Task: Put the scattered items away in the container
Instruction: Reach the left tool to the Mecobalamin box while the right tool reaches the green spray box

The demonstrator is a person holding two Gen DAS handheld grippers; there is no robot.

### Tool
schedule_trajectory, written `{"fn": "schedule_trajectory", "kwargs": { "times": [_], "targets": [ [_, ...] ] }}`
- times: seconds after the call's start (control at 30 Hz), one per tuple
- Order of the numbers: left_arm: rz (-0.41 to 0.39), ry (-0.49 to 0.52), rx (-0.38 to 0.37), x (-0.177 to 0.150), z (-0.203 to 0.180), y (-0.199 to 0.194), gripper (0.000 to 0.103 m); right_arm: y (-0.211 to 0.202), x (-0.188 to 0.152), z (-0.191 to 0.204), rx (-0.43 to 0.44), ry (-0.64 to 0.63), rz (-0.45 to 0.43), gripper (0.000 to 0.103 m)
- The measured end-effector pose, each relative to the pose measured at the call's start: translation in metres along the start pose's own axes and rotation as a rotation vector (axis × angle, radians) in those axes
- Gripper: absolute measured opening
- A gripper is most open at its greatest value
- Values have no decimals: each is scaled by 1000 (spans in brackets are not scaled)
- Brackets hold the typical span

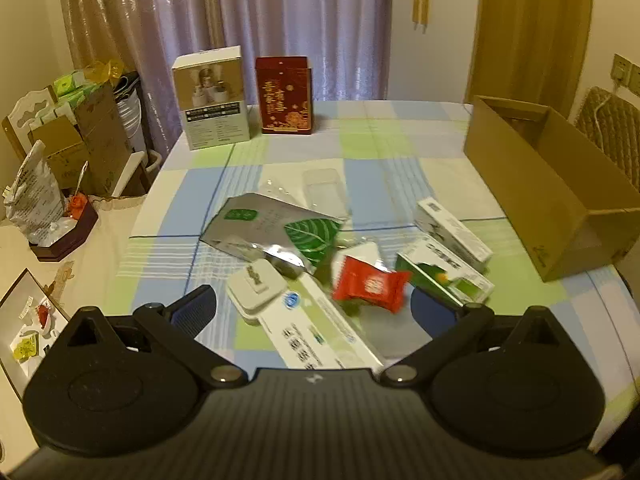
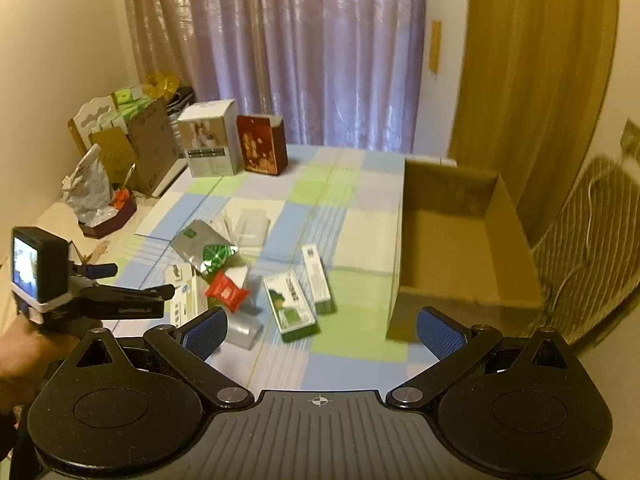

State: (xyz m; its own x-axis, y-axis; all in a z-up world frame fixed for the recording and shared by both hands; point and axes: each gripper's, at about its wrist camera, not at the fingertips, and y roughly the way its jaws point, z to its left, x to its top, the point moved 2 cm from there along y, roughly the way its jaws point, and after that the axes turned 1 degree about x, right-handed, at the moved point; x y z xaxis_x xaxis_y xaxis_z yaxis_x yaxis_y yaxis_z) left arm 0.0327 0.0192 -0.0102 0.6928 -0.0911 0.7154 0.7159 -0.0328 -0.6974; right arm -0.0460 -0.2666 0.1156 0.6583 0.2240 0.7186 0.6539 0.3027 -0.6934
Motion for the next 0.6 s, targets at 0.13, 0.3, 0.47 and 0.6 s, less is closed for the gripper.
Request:
{"fn": "schedule_trajectory", "kwargs": {
  "times": [0.13,0.3,0.47,0.6],
  "targets": [
    [-1,-28,27,-3,14,14,102,3,10,13,22,-25,-24,103],
    [45,-30,39,-8,3,24,102,28,1,21,77,-31,-22,103],
    [90,-58,-10,-15,-5,18,102,71,-26,6,81,29,-66,103],
    [115,-16,-3,-23,-11,14,102,105,-46,-13,66,157,-44,103]
  ]
}}
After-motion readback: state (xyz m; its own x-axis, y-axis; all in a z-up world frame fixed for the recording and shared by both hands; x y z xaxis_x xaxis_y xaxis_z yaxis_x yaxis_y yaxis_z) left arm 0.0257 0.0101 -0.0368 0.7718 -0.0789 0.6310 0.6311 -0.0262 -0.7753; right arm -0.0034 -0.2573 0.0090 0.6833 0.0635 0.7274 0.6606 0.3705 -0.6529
